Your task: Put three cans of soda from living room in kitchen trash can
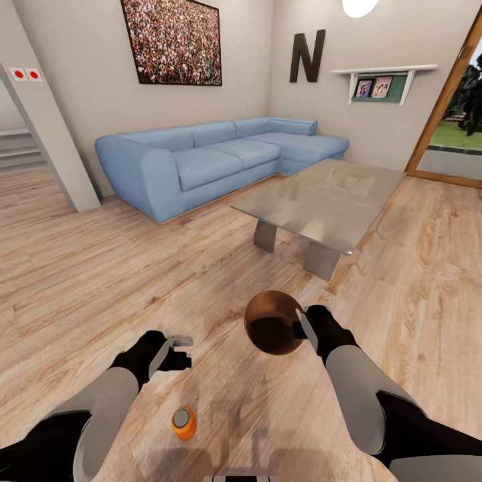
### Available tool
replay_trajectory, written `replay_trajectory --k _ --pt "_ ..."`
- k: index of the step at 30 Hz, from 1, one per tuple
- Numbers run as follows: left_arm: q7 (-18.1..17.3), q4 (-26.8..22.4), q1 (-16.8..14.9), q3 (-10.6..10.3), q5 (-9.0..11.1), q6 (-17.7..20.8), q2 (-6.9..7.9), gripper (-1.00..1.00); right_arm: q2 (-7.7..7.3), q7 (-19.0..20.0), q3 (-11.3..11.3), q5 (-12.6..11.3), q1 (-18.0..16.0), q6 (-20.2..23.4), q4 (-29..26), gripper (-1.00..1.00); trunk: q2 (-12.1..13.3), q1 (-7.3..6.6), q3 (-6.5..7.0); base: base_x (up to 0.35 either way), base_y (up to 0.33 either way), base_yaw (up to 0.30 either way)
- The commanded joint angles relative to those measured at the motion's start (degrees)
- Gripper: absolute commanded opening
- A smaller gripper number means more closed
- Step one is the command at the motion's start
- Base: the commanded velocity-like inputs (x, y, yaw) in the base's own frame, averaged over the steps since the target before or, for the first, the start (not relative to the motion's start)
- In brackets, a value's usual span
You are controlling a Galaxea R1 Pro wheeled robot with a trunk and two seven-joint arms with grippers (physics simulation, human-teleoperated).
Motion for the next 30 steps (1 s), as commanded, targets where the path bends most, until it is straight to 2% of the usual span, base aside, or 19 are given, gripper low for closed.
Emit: replay_trajectory --k 1,12,24,25,26,30 --pt "0.01 0.01 0.27 0.01 0.01 0.00 -0.02 1.00 0.01 0.13 -0.02 -0.40 -0.03 -0.08 -0.04 -1.00 -0.01 -0.01 0.01 0.000 0.000 0.000" --pt "-0.04 0.05 2.88 0.09 0.08 -0.13 -0.25 1.00 -0.06 0.15 -0.02 -0.39 -0.05 -0.08 -0.04 -1.00 -0.01 -0.01 0.01 0.000 0.000 0.000" --pt "-0.04 -0.02 3.24 0.12 0.19 -0.25 -0.41 1.00 -0.44 0.16 -0.16 -0.41 -0.11 0.02 -0.13 -1.00 -0.01 -0.01 0.01 0.000 0.000 0.000" --pt "-0.05 -0.01 3.24 0.14 0.20 -0.25 -0.41 1.00 -0.47 0.16 -0.17 -0.39 -0.11 0.46 -0.18 -1.00 -0.01 -0.01 0.01 0.000 0.000 0.000" --pt "-0.06 0.00 3.24 0.18 0.20 -0.26 -0.45 1.00 -0.51 0.17 -0.19 -0.20 -0.18 3.08 -0.75 -1.00 -0.01 -0.01 0.01 0.000 0.000 0.000" --pt "-0.06 -0.02 3.25 0.20 0.20 -0.26 -0.54 1.00 -0.54 0.17 -0.19 -0.11 -0.33 6.48 -1.95 -1.00 -0.01 -0.01 0.01 0.000 0.000 0.000"
